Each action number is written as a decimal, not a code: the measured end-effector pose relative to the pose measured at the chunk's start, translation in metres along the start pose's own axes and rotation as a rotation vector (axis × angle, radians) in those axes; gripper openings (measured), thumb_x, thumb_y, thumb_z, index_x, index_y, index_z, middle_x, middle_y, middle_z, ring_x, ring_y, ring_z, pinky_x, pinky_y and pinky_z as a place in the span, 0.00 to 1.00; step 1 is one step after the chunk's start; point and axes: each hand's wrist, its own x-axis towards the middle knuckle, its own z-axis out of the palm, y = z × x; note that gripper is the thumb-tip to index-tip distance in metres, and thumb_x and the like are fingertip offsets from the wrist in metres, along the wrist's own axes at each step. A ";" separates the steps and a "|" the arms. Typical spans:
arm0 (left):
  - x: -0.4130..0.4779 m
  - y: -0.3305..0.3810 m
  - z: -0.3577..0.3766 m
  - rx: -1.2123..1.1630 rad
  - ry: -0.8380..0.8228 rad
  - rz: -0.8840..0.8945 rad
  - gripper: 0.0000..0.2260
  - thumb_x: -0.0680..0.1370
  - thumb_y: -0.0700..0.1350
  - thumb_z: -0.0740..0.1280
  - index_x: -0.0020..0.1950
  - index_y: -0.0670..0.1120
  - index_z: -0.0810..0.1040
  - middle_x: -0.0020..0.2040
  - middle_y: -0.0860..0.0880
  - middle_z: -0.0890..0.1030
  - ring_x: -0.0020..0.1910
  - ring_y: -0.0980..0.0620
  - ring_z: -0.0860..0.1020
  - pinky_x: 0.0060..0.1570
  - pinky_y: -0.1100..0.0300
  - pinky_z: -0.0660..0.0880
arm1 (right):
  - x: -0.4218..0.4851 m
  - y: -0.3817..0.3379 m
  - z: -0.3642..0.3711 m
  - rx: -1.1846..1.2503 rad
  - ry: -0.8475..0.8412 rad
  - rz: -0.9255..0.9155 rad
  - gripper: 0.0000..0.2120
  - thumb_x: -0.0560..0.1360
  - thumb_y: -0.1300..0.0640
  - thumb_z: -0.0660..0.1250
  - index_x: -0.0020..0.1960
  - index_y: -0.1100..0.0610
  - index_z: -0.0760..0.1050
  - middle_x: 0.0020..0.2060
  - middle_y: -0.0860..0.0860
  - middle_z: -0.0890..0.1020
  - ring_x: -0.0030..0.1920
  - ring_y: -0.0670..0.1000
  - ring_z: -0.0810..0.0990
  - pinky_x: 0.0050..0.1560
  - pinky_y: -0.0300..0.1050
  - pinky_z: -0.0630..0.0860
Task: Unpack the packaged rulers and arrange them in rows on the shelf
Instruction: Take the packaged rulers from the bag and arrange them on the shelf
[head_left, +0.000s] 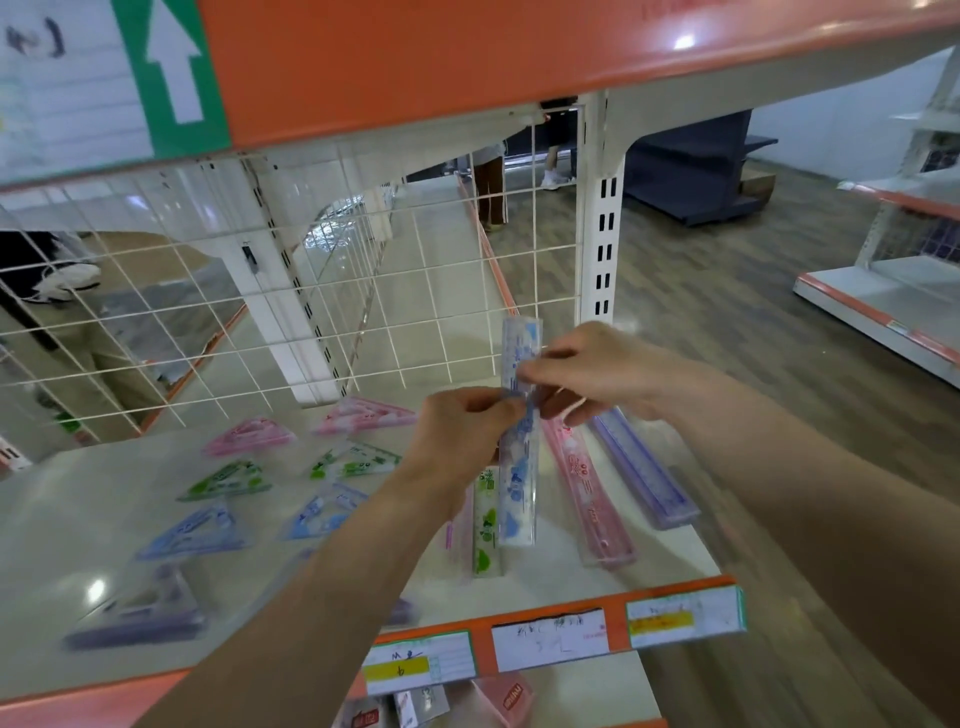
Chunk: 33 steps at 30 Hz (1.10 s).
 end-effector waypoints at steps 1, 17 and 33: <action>0.001 -0.002 0.001 0.043 0.001 -0.002 0.06 0.76 0.39 0.69 0.39 0.45 0.81 0.36 0.48 0.82 0.35 0.52 0.79 0.37 0.61 0.79 | -0.001 0.002 0.005 -0.028 0.007 0.016 0.09 0.76 0.52 0.68 0.45 0.59 0.77 0.38 0.54 0.83 0.35 0.47 0.83 0.35 0.39 0.80; 0.000 -0.004 -0.004 -0.024 -0.025 -0.170 0.01 0.75 0.36 0.69 0.43 0.40 0.80 0.36 0.45 0.81 0.30 0.53 0.79 0.30 0.62 0.78 | 0.004 0.008 0.015 0.020 -0.062 0.115 0.05 0.76 0.55 0.68 0.46 0.58 0.78 0.36 0.51 0.82 0.31 0.45 0.78 0.32 0.37 0.75; 0.006 -0.029 0.005 0.904 -0.034 0.126 0.10 0.75 0.42 0.64 0.56 0.47 0.79 0.56 0.49 0.79 0.56 0.47 0.77 0.57 0.57 0.73 | 0.025 0.018 0.038 -0.469 0.061 0.211 0.13 0.73 0.65 0.69 0.31 0.61 0.71 0.14 0.48 0.73 0.13 0.44 0.68 0.17 0.32 0.64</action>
